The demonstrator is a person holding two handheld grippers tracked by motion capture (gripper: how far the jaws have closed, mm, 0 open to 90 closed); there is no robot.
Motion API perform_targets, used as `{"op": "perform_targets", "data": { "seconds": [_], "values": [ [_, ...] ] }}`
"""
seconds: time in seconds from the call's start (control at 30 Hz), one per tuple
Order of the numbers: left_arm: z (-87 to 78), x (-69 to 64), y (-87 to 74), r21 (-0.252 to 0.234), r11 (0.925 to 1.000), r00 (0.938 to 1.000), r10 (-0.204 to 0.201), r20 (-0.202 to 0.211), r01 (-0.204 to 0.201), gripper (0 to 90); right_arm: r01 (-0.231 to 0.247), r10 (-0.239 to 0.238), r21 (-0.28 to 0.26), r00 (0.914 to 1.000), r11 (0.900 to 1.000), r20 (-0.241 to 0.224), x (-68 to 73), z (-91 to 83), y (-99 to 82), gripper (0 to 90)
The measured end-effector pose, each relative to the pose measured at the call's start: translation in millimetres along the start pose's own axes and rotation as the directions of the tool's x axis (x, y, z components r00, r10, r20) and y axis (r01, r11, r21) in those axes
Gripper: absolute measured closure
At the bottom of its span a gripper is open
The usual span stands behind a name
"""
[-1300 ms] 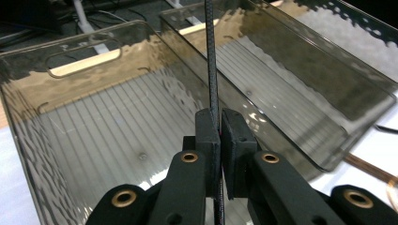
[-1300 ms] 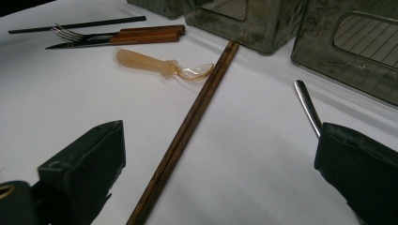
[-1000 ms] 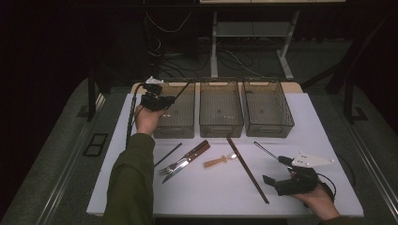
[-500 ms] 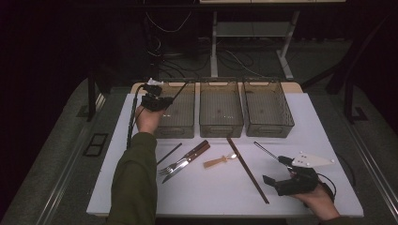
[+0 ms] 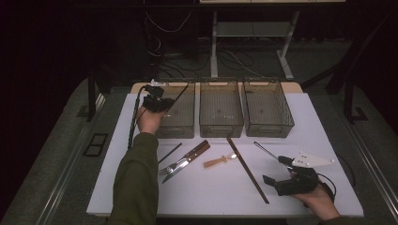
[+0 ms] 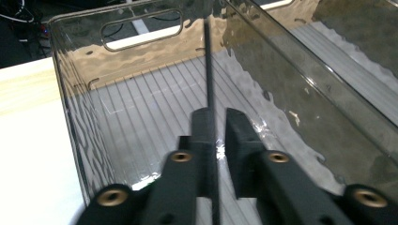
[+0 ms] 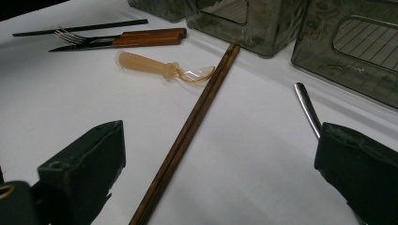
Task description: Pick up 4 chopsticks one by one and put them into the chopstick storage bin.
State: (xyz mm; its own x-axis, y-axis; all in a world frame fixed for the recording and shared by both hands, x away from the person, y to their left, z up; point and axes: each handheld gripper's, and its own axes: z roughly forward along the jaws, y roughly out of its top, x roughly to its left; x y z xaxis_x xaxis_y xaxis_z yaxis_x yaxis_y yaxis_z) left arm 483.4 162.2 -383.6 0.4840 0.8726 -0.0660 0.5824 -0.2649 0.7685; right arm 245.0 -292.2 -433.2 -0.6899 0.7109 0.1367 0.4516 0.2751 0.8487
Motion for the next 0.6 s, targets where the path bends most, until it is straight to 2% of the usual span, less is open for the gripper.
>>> {"op": "perform_targets", "data": {
  "seconds": [0.3,0.6],
  "values": [
    [-5.8,-2.9,1.9,-0.019,0.9997,0.9992,0.017,0.036,-0.016,63.2,0.000,0.000,0.000,1.0000,1.0000,0.000,0.2,0.2,0.1,2.5],
    [-27.6,-14.0,5.0,-0.012,0.9955,0.9920,0.095,0.083,-0.094,45.9,0.001,-0.001,0.005,1.0000,1.0000,0.003,-0.2,1.6,0.0,2.5]
  ]
}}
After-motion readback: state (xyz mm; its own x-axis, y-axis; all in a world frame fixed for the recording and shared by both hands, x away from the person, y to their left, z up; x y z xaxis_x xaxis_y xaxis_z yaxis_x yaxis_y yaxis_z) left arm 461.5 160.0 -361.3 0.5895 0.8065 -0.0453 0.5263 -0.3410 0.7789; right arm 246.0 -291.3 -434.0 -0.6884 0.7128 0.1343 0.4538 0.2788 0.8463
